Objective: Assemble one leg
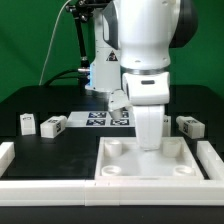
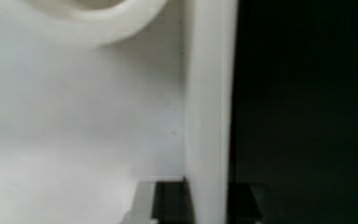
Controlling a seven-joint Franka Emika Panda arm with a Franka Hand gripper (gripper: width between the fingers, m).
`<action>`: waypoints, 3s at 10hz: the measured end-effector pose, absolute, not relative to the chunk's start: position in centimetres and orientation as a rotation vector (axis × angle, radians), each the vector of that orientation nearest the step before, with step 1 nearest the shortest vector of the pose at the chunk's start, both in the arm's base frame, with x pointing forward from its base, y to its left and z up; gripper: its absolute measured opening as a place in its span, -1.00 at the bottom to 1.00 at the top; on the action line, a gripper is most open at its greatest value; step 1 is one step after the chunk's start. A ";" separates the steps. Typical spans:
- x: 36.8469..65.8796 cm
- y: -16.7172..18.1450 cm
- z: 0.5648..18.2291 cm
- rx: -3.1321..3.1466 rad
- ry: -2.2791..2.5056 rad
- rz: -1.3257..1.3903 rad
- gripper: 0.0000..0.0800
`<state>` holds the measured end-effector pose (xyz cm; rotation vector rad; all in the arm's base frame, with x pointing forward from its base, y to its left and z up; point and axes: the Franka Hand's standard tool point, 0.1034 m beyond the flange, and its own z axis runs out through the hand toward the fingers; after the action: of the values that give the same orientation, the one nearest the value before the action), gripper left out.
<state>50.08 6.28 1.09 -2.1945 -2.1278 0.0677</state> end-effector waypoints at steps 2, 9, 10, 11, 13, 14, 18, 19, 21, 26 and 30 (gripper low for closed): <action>50.2 7.9 1.1 -2.207 -2.111 0.076 -0.83; 50.2 7.8 1.2 -2.208 -2.106 0.088 -0.14; 50.2 7.8 1.2 -2.208 -2.106 0.088 0.34; 50.2 7.7 1.2 -2.208 -2.105 0.088 0.57; 50.2 7.7 1.2 -2.209 -2.105 0.088 0.61; 50.2 7.7 1.2 -2.209 -2.104 0.088 0.62; 50.2 7.8 1.3 -2.222 -2.092 0.089 0.62; 50.2 8.2 2.3 -2.258 -2.068 0.091 0.62; 49.5 8.4 4.9 -2.340 -2.020 0.081 0.62; 48.8 9.0 7.4 -2.458 -1.907 0.090 0.62; 48.8 9.1 7.3 -2.687 -1.575 0.095 0.62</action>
Offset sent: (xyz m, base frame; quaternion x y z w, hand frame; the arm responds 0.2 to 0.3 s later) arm 0.0094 0.0175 0.0031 0.0100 0.0075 0.0047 0.9999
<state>48.76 9.11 7.33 -2.6875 -1.5750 0.0951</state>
